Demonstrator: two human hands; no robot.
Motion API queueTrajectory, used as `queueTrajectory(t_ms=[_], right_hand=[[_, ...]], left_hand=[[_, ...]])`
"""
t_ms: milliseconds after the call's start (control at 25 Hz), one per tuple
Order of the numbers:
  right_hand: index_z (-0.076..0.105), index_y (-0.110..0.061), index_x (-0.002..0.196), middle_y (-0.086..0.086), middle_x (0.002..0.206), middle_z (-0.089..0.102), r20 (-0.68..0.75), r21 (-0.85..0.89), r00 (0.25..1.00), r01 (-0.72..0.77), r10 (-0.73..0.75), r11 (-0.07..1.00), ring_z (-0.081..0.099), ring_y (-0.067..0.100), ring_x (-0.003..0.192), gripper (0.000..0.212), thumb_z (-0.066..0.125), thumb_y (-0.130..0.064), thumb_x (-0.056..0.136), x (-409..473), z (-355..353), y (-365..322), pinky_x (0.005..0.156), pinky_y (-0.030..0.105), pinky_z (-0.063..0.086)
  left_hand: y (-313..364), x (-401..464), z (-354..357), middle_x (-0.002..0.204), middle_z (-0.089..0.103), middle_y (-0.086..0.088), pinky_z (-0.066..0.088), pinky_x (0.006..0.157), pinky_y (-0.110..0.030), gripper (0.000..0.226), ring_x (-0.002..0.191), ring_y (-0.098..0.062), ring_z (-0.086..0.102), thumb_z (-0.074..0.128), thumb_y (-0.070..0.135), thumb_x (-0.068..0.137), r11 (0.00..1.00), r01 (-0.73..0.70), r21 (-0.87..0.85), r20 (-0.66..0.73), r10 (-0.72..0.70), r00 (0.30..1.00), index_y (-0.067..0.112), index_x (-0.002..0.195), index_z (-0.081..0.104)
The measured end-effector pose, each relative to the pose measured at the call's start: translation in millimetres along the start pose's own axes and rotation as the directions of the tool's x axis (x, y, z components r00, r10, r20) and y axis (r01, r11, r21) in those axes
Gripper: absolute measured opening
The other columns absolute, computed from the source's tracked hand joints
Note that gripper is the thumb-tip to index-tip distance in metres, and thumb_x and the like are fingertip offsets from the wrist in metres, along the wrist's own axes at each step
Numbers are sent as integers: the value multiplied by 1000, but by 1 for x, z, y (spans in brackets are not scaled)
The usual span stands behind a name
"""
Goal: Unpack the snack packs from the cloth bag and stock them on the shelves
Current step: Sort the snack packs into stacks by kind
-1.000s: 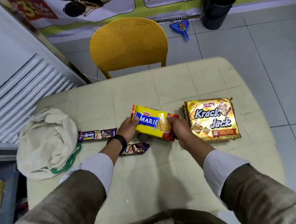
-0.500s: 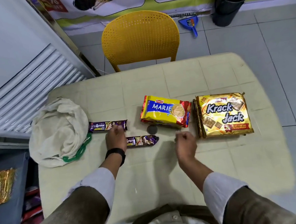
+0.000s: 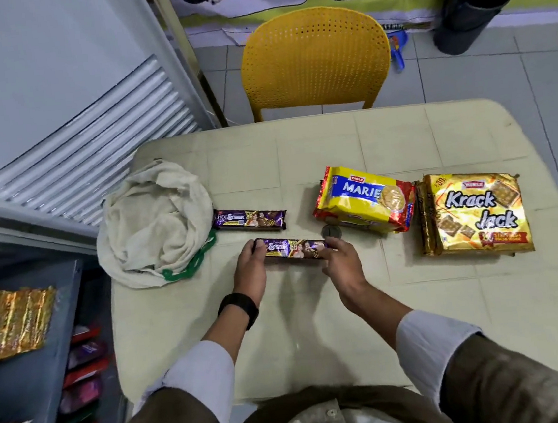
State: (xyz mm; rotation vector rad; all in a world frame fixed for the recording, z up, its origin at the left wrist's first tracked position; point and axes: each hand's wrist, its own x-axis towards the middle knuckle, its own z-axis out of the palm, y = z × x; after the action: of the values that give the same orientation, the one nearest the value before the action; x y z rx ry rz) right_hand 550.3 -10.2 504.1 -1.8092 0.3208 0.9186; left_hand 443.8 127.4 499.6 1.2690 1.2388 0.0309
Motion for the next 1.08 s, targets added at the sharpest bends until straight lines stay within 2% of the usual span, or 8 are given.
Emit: queueTrajectory(t_ms=[120, 200, 360, 560, 640, 720, 880, 1080], right_hand=[[68, -9, 122, 2, 112, 60, 49, -23, 987, 157, -155, 987, 60, 24, 111, 36, 61, -13, 87, 0, 31, -29, 102, 54, 51], [64, -10, 131, 5, 119, 61, 66, -28, 986, 154, -152, 988, 59, 23, 114, 45, 59, -10, 86, 10, 50, -47, 103, 47, 51], [58, 13, 125, 7, 92, 64, 113, -108, 983, 159, -146, 981, 53, 19, 86, 38, 50, 8, 89, 25, 75, -59, 74, 36, 44], [64, 3, 114, 25, 117, 67, 192, -188, 969, 190, -153, 964, 59, 23, 92, 31, 56, 4, 84, 33, 84, -49, 72, 32, 46], [57, -6, 135, 18, 136, 57, 225, -197, 963, 196, -150, 961, 57, 20, 108, 48, 60, -3, 87, 33, 82, -40, 88, 30, 49], [34, -18, 157, 6, 154, 40, 195, -193, 970, 185, -147, 964, 45, 20, 135, 73, 62, -13, 89, 25, 76, -33, 114, 38, 40], [40, -20, 155, 6, 158, 37, 152, -216, 975, 190, -160, 958, 46, 25, 139, 63, 57, -4, 96, 4, 43, -2, 115, 44, 42], [50, -16, 147, 8, 149, 46, 36, -246, 992, 127, -121, 961, 53, 28, 129, 56, 58, -1, 94, -6, -52, 38, 111, 46, 45]], left_hand=[[20, 20, -34, 149, 49, 4, 32, 121, -39, 61, 139, -17, 47, 51, 52, 98, 993, -78, -83, -8, 78, 997, 18, 148, 47], [33, 44, -54, 150, 53, -4, 32, 121, -46, 74, 139, -23, 48, 55, 66, 88, 990, -121, -71, -27, 119, 993, 15, 143, 55], [34, 91, -74, 145, 57, -12, 32, 120, -51, 83, 139, -33, 48, 54, 67, 75, 996, -84, -35, -26, 83, 996, 11, 137, 60], [32, 93, -79, 142, 61, -7, 37, 118, -47, 90, 133, -27, 55, 47, 76, 69, 995, -92, 48, 23, 91, 996, 16, 134, 62], [23, 98, -82, 150, 54, -3, 31, 121, -48, 94, 139, -26, 49, 49, 78, 70, 996, -82, 24, 37, 81, 996, 20, 144, 52], [12, 101, -84, 149, 53, -10, 30, 120, -56, 86, 140, -33, 47, 52, 73, 76, 998, -60, -21, -39, 60, 997, 17, 141, 53], [-12, 58, -67, 135, 58, -25, 42, 106, -61, 61, 125, -46, 55, 54, 50, 76, 992, 78, -99, -237, -99, 966, 9, 121, 63], [-40, -6, 31, 125, 71, -12, 50, 102, -48, 16, 118, -35, 64, 65, 27, 93, 995, 91, 50, 51, -94, 994, 31, 108, 68]])
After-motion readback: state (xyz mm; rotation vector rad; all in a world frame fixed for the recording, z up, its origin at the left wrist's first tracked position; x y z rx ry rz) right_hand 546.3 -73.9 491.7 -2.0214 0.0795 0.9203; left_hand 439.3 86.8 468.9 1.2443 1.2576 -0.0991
